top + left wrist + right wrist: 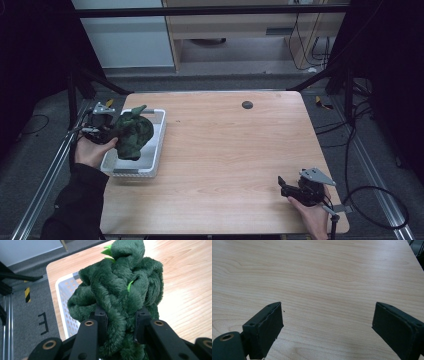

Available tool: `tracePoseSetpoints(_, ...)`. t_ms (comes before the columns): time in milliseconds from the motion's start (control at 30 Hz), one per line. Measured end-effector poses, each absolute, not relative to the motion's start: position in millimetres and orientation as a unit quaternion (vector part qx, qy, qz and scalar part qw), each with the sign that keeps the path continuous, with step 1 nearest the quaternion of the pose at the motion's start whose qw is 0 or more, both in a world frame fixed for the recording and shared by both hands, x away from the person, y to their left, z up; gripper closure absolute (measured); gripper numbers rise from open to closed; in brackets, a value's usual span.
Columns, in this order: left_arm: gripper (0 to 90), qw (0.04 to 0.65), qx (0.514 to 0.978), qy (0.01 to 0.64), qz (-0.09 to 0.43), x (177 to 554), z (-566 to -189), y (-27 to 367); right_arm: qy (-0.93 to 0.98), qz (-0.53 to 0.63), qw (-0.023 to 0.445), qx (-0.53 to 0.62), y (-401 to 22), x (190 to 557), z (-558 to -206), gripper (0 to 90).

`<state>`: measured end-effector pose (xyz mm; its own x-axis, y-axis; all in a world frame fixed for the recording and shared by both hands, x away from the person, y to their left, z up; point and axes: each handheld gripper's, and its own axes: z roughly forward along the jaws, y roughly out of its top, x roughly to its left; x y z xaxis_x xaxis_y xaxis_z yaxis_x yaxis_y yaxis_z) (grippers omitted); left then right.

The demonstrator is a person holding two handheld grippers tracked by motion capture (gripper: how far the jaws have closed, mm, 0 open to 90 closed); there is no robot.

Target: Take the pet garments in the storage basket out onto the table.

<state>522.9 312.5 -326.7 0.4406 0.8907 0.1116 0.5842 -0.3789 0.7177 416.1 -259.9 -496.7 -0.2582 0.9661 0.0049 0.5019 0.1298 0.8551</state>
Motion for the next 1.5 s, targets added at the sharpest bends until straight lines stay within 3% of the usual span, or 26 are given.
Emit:
tracePoseSetpoints(700, 70.6, 0.318, 0.833, 0.388, 0.234, 508, -304, 272, 0.689, 0.393, 0.296, 0.532, -260, 416, -496, 10.2)
tracePoseSetpoints(1500, 70.7, 0.315, 0.875, 0.307, 0.201, 501, -306, 219, 0.69, 0.394, 0.297, 0.53, -261, 416, -496, 10.5)
